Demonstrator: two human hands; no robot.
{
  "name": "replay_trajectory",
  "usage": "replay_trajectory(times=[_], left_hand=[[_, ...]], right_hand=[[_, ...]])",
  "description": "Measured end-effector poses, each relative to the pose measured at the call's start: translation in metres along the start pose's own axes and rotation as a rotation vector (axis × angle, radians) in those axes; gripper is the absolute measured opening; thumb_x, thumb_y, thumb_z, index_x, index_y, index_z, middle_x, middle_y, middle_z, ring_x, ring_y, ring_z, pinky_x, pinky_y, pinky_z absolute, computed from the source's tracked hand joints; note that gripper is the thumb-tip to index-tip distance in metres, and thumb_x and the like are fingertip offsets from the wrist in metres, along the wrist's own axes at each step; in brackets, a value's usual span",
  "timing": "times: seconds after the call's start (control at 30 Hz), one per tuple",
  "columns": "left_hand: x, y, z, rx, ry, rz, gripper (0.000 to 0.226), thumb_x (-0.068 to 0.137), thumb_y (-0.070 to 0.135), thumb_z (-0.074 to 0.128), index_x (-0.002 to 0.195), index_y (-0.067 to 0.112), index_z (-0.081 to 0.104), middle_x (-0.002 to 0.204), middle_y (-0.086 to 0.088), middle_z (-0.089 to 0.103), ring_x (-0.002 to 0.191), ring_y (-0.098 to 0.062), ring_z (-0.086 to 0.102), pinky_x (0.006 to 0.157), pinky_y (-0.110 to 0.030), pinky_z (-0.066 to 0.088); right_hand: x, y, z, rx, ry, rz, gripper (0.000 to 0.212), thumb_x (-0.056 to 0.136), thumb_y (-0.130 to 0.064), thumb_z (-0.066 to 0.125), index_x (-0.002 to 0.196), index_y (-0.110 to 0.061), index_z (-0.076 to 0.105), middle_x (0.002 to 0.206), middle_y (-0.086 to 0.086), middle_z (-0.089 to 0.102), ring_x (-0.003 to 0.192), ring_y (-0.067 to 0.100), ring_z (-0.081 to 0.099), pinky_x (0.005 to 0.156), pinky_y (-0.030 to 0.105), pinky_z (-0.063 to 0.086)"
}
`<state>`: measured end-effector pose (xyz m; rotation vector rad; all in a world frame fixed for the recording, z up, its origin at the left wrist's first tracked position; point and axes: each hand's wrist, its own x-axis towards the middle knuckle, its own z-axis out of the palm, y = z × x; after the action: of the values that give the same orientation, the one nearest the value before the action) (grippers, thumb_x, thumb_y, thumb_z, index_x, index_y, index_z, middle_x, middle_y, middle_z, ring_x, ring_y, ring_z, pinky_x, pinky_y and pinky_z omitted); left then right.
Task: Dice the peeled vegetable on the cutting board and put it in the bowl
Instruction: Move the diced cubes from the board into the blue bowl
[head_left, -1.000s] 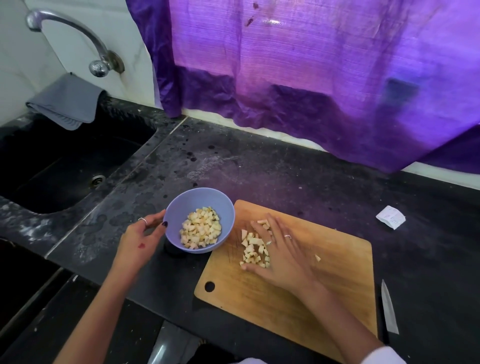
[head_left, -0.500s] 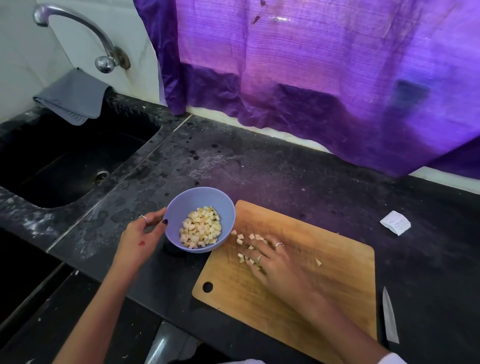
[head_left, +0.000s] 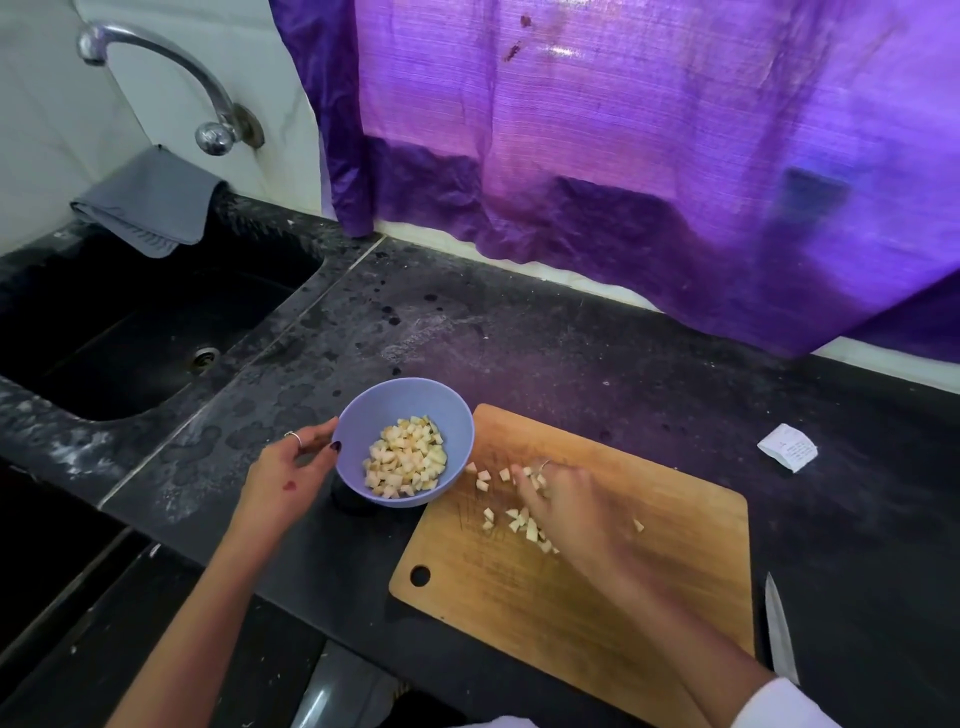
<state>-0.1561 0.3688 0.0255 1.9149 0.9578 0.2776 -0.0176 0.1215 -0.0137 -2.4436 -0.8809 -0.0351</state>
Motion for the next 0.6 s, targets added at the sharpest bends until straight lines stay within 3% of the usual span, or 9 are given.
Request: replay_trajectory(times=[0.1, 0.2, 0.33, 0.43, 0.6], left_hand=[[0.002, 0.002, -0.002, 0.004, -0.007, 0.003, 0.029, 0.092, 0.019, 0.059, 0.12, 0.026, 0.064, 0.109, 0.007, 0.063, 0.103, -0.013, 0.057, 0.087, -0.03, 0.041], [0.003, 0.001, -0.002, -0.007, -0.01, 0.003, 0.029, 0.092, 0.019, 0.06, 0.12, 0.026, 0.064, 0.109, 0.007, 0.064, 0.103, -0.013, 0.058, 0.086, -0.029, 0.041], [0.001, 0.003, 0.0, -0.031, 0.007, 0.008, 0.029, 0.093, 0.018, 0.059, 0.121, 0.024, 0.064, 0.111, 0.006, 0.064, 0.105, -0.013, 0.058, 0.088, -0.03, 0.042], [0.0, 0.004, 0.002, -0.044, 0.021, 0.011, 0.03, 0.093, 0.015, 0.059, 0.122, 0.021, 0.063, 0.11, 0.004, 0.064, 0.102, -0.012, 0.058, 0.087, -0.028, 0.041], [-0.001, 0.004, 0.003, -0.035, 0.031, 0.019, 0.031, 0.093, 0.015, 0.058, 0.123, 0.02, 0.062, 0.11, 0.004, 0.064, 0.098, -0.009, 0.056, 0.083, -0.025, 0.04]], right_hand=[[0.015, -0.009, -0.016, 0.464, -0.005, 0.338, 0.043, 0.097, -0.03, 0.049, 0.06, -0.009, 0.057, 0.049, -0.005, 0.05, 0.04, 0.005, 0.042, 0.044, 0.025, 0.034], [0.034, -0.026, -0.039, 0.917, -0.042, 0.652, 0.034, 0.096, -0.027, 0.053, 0.067, -0.01, 0.056, 0.054, 0.003, 0.052, 0.035, 0.008, 0.04, 0.034, 0.018, 0.027], [0.064, -0.056, -0.054, 1.284, -0.206, 0.769, 0.027, 0.094, -0.029, 0.057, 0.073, -0.011, 0.053, 0.059, 0.006, 0.05, 0.036, 0.008, 0.039, 0.029, 0.015, 0.022], [0.088, -0.087, -0.049, 1.367, -0.264, 0.728, 0.029, 0.095, -0.028, 0.055, 0.071, -0.012, 0.052, 0.06, 0.007, 0.051, 0.038, 0.011, 0.041, 0.03, 0.016, 0.022], [0.115, -0.125, -0.025, 1.166, -0.335, 0.682, 0.021, 0.095, -0.016, 0.05, 0.077, -0.007, 0.057, 0.069, 0.012, 0.059, 0.042, 0.016, 0.053, 0.04, 0.021, 0.035]])
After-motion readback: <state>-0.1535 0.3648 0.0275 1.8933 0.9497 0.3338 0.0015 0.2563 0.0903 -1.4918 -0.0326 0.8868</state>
